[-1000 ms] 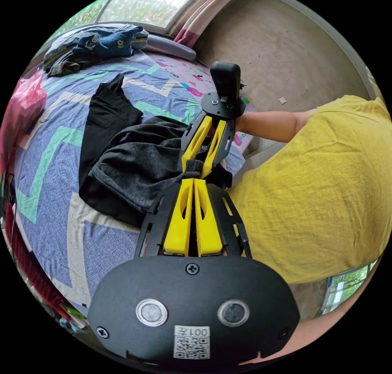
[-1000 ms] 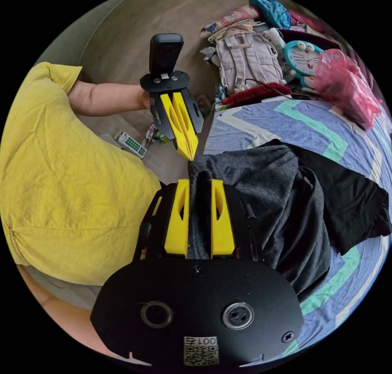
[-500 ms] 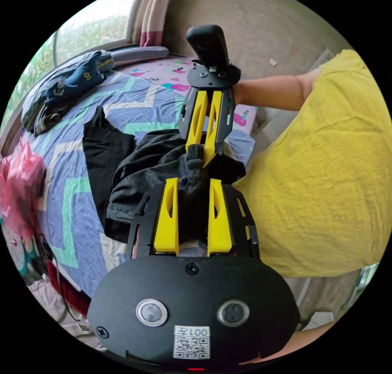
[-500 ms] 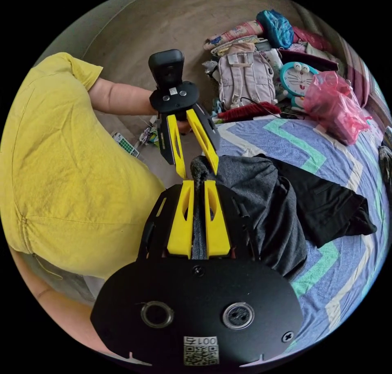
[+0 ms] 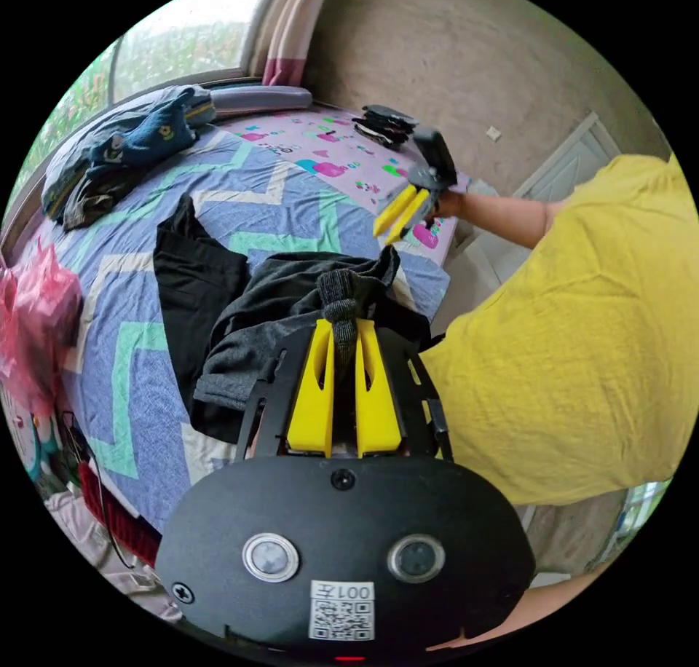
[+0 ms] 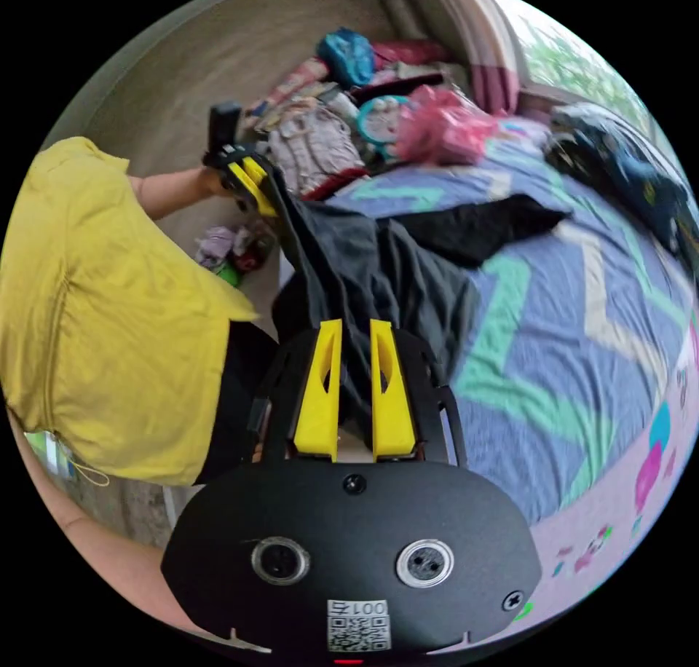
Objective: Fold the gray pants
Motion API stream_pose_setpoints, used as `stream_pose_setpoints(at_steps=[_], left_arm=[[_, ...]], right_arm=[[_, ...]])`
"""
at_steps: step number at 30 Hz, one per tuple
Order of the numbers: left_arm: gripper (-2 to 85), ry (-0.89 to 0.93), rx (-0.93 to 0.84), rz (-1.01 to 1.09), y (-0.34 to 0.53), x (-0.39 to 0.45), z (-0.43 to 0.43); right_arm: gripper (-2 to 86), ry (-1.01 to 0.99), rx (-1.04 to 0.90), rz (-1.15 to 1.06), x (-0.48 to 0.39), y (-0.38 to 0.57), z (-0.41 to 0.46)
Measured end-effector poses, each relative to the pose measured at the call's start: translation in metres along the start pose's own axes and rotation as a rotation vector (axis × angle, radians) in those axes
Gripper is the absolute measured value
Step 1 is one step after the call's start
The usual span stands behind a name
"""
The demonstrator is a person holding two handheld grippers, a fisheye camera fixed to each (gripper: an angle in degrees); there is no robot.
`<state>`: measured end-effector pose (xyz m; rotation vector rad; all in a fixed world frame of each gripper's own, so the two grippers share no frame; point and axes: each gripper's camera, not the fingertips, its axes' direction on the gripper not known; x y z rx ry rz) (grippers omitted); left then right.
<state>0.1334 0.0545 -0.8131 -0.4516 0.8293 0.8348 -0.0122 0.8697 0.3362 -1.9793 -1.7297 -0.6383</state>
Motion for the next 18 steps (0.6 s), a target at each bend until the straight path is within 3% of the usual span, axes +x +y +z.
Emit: stream_pose_setpoints(at_steps=[8, 18], left_arm=[[0.3, -0.02, 0.028, -0.136, 0.007, -0.029, -0.006], [0.3, -0.019, -0.01, -0.18, 0.002, -0.033, 0.029]], right_arm=[[12.3, -0.058, 0.124, 0.283, 0.031, 0.082, 0.025], [11.0, -0.2, 0.19, 0.239, 0.041, 0.069, 0.057]])
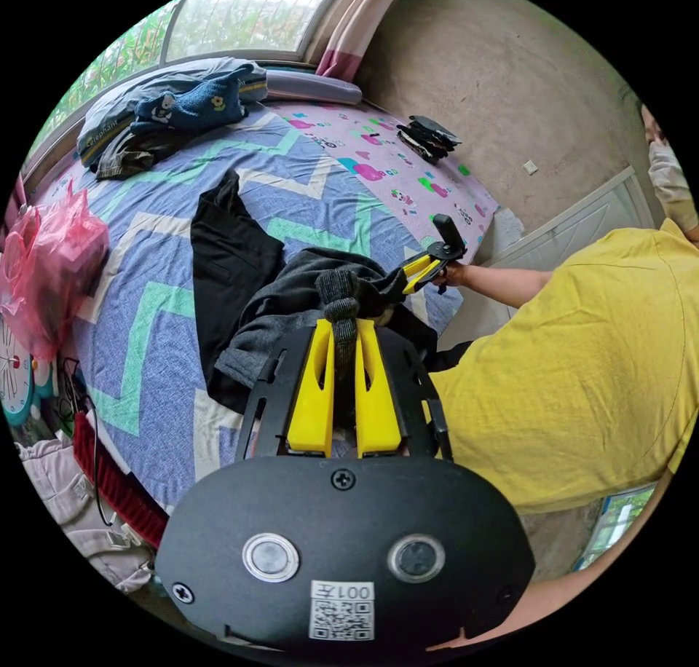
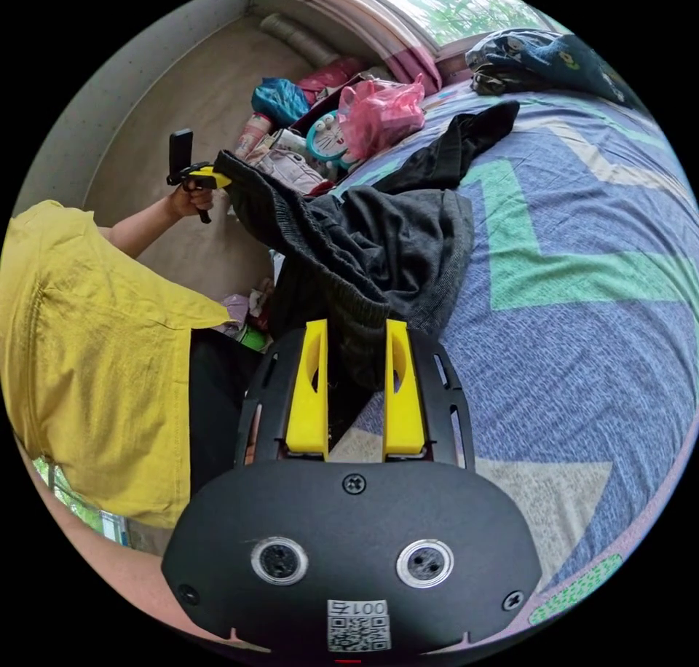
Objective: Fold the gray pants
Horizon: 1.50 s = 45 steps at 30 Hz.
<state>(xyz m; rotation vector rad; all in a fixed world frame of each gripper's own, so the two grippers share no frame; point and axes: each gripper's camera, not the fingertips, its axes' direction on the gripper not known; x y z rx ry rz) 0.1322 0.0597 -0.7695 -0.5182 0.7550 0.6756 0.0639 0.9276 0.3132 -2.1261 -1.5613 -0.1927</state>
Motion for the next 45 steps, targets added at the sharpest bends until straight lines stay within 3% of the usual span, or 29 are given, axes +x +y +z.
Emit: stream_pose_setpoints(at_steps=[11, 36, 45], left_arm=[[0.3, -0.023, 0.096, -0.085, 0.023, 0.009, 0.044], [0.2, 0.024, 0.242, -0.244, 0.145, 0.071, 0.234], [0.2, -0.275, 0.501, -0.093, 0.212, 0.211, 0.258]], right_arm=[[8.9, 0.027, 0.132, -0.039, -0.029, 0.019, -0.024], [5.3, -0.052, -0.002, -0.04, -0.125, 0.137, 0.065], [4.8, 0.005, 0.26, -0.378, -0.248, 0.149, -0.046]])
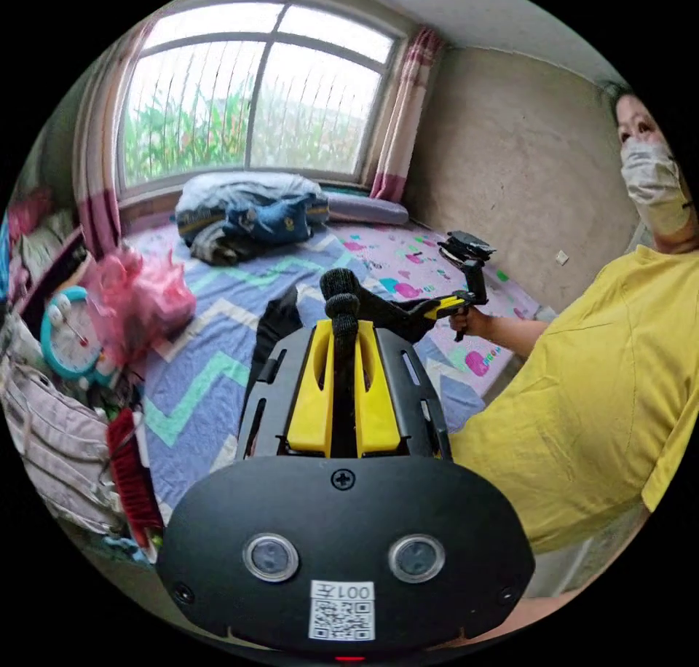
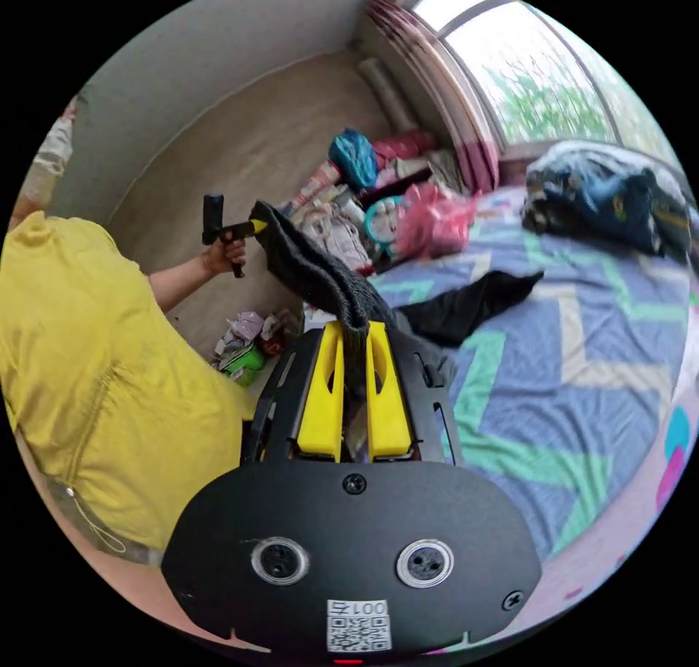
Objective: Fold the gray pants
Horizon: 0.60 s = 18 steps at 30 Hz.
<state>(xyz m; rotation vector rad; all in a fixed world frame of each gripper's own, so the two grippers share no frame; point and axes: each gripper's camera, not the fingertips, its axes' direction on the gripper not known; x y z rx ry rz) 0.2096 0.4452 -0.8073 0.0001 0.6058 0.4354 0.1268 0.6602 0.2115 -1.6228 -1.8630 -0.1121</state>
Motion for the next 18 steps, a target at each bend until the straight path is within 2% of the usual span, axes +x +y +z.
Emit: stream_pose_setpoints(at_steps=[7, 12, 14, 18], left_arm=[[0.1, -0.319, 0.193, 0.246, 0.035, 0.141, -0.069], [0.1, -0.493, 0.25, 0.351, 0.049, 0.229, -0.13], [0.1, -0.573, 0.332, 0.382, 0.064, 0.274, -0.166], [0.0, -0.623, 0.48, 0.417, 0.097, 0.346, -0.224]], right_arm=[[4.6, 0.122, 0.115, -0.358, -0.14, -0.095, -0.066], [4.5, 0.234, 0.159, -0.585, -0.312, -0.163, -0.112], [4.4, 0.291, 0.2, -0.635, -0.377, -0.171, -0.129], [4.3, 0.414, 0.304, -0.719, -0.532, -0.172, -0.167]])
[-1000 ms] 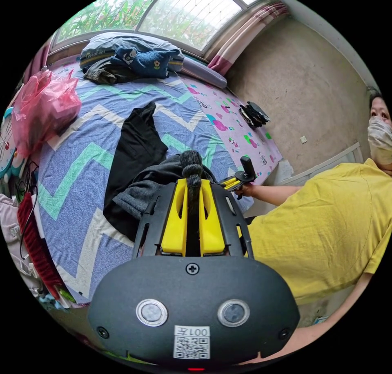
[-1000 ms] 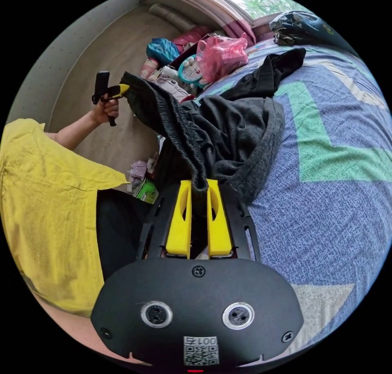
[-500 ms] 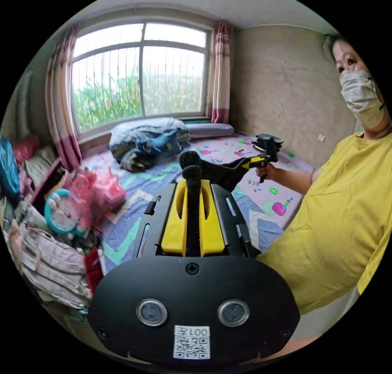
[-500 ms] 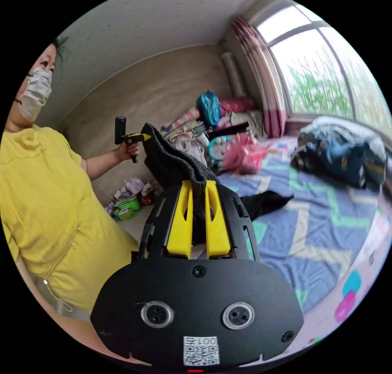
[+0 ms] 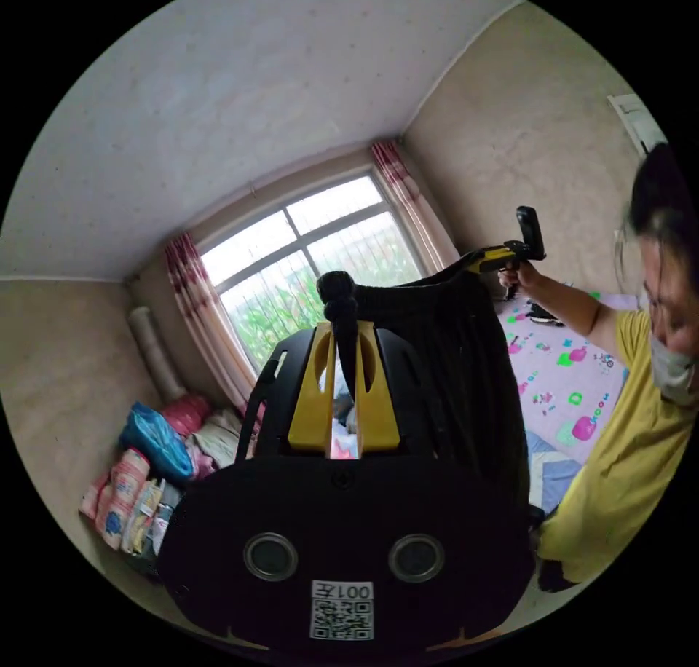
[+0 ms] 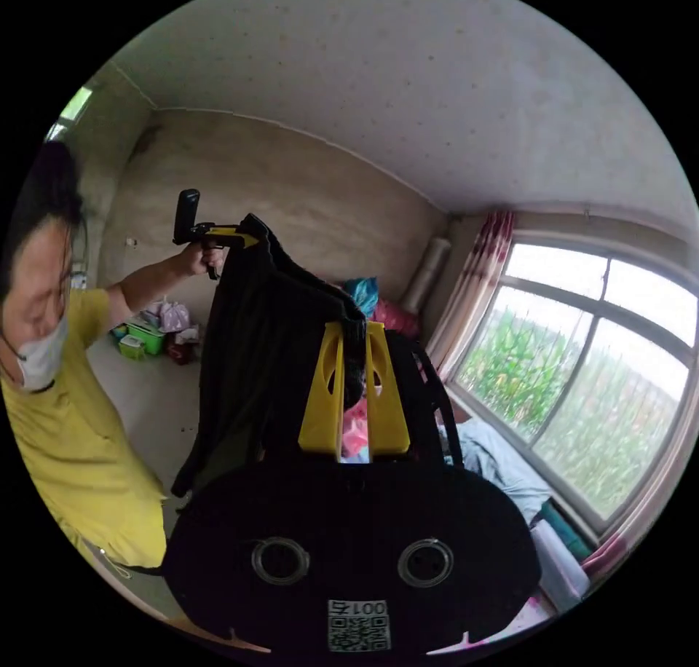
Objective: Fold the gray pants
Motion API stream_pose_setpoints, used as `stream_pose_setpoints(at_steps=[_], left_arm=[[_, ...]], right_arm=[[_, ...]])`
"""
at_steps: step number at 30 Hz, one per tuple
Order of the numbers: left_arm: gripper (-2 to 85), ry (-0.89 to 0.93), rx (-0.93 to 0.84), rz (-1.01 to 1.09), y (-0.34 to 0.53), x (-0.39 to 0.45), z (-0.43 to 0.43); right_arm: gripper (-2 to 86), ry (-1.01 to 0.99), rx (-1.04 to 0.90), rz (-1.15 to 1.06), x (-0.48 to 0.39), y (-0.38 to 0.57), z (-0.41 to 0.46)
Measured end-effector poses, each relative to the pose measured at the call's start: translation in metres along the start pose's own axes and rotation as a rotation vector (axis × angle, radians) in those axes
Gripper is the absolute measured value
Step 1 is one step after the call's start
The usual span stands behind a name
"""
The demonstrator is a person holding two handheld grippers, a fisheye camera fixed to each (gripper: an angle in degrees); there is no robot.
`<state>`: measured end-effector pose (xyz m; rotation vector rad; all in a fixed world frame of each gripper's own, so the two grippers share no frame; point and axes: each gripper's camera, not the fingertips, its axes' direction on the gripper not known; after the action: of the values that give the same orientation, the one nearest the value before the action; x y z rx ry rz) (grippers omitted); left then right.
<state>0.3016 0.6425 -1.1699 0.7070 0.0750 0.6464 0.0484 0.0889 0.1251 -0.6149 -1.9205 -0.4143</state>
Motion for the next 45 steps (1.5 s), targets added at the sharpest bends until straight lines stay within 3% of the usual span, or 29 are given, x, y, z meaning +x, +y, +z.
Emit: stream_pose_setpoints(at_steps=[7, 13, 21, 30, 41, 45], left_arm=[[-0.1, -0.185, 0.139, 0.173, -0.027, 0.092, -0.161], [-0.2, -0.067, 0.118, 0.139, -0.002, 0.136, -0.216], [-0.1, 0.024, 0.229, 0.148, 0.029, 0.204, -0.252], [0.0, 0.199, 0.31, 0.134, 0.078, 0.304, -0.209], [-0.1, 0.371, 0.257, 0.076, 0.143, 0.469, -0.033], [-0.1, 0.345, 0.239, 0.098, 0.165, 0.504, 0.016]], right_arm=[[4.3, 0.295, 0.025, -0.136, -0.167, -0.144, -0.118], [4.3, 0.424, -0.111, -0.101, -0.282, -0.218, -0.181], [4.3, 0.622, -0.183, -0.098, -0.406, -0.291, -0.276], [4.2, 0.755, -0.325, -0.059, -0.459, -0.3, -0.374], [4.3, 0.836, -0.584, 0.004, -0.424, -0.257, -0.485], [4.4, 0.867, -0.609, 0.006, -0.408, -0.252, -0.513]])
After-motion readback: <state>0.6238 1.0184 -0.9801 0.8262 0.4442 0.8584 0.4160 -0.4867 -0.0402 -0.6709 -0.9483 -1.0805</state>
